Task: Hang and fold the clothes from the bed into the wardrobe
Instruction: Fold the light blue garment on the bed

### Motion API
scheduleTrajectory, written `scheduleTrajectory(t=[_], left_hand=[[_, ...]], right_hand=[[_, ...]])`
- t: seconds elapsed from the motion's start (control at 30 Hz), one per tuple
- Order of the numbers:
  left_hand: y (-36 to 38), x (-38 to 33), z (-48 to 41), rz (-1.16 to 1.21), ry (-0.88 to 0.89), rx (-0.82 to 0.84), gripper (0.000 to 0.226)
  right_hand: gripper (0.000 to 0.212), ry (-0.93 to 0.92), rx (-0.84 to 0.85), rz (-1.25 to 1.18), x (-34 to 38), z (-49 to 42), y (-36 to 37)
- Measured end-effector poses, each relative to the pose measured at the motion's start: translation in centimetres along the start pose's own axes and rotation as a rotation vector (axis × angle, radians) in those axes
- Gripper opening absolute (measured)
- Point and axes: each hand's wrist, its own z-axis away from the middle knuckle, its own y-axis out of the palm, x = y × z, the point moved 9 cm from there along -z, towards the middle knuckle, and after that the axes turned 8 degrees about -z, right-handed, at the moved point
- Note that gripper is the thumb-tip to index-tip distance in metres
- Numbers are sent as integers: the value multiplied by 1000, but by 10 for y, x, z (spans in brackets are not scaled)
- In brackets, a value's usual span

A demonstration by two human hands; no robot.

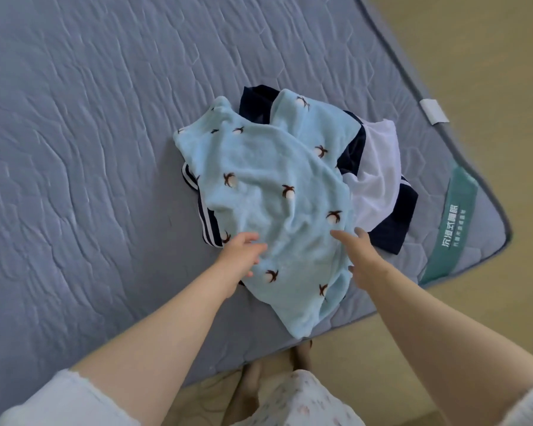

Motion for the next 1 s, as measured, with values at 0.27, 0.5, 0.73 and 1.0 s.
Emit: scheduleTrajectory(t=[0.27,0.5,0.73,1.0], left_hand=[[-3,26,17,109,43,170,37],[-38,6,79,210,327,61,42],[-160,56,144,321,266,-323,9],[-321,176,216,661,195,-688,18]], right_hand=[[11,-73,136,6,14,30,34],[19,-189,526,65,33,147,118],[16,-229,703,167,18,261,204],[15,-312,679,162,-49,352,315]])
